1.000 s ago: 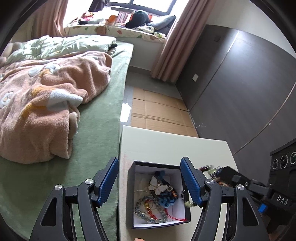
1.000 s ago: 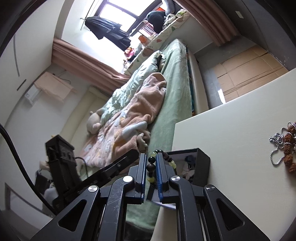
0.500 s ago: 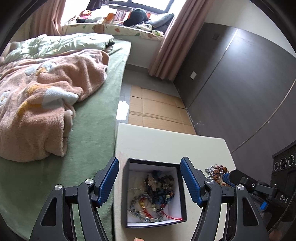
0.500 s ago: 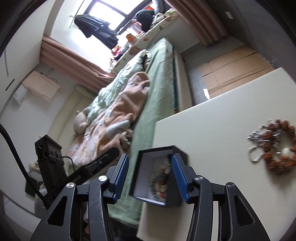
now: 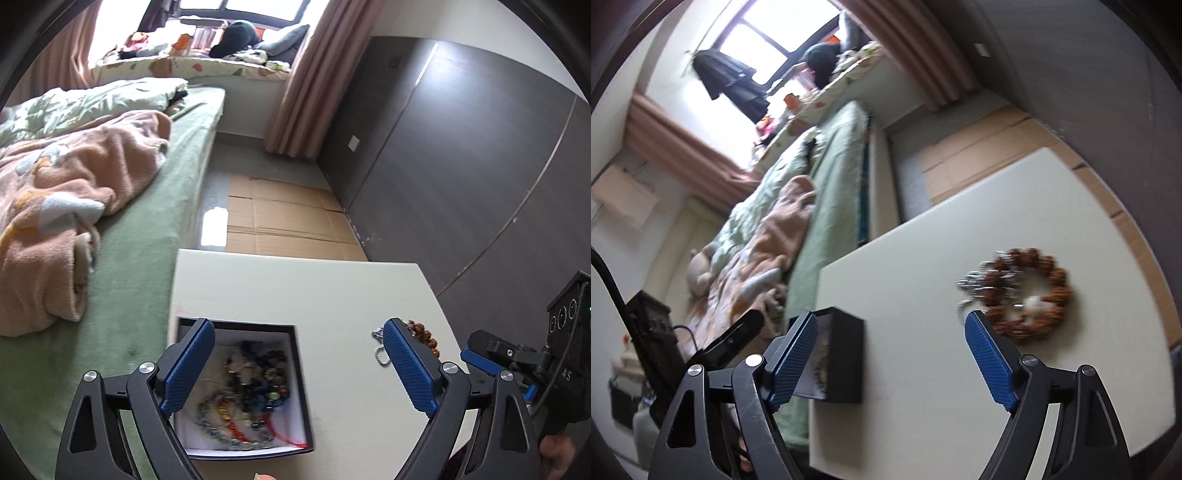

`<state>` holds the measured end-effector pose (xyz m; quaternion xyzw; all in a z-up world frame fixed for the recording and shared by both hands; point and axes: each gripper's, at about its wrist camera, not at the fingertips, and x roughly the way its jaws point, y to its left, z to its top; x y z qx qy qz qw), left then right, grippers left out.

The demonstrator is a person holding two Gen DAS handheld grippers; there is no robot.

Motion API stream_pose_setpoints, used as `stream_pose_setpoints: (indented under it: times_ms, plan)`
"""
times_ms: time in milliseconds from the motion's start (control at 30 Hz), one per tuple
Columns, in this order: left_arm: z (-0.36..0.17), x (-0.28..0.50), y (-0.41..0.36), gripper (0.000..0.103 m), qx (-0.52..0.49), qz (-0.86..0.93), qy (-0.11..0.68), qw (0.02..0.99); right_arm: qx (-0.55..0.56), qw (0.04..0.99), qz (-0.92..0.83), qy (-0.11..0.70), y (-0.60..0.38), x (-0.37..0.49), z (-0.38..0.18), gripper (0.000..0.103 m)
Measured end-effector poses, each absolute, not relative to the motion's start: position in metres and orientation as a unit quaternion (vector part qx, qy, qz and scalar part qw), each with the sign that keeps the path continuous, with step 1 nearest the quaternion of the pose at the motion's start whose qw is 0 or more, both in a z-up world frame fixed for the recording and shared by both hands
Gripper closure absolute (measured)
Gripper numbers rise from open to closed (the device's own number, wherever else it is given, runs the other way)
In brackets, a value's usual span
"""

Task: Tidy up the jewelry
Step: 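Lower the dark bead bracelet into the black box and open the right gripper, then grasp the brown rudraksha bracelet with right gripper while left grasps the silver chain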

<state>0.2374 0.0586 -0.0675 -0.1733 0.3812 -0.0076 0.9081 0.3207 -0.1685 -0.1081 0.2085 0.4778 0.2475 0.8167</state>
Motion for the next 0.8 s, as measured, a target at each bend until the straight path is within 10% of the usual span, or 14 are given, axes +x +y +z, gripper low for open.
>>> stream_pose_setpoints:
  times_ms: [633, 800]
  plan:
    - [-0.087, 0.28, -0.014, 0.017, -0.119, -0.056, 0.4, 0.907, 0.275, 0.797, 0.124, 0.524, -0.257, 0.346, -0.145, 0.01]
    - [-0.098, 0.289, -0.022, 0.028, -0.112, -0.057, 0.413, 0.902, 0.254, 0.794, 0.113, 0.54, -0.255, 0.358, -0.155, 0.024]
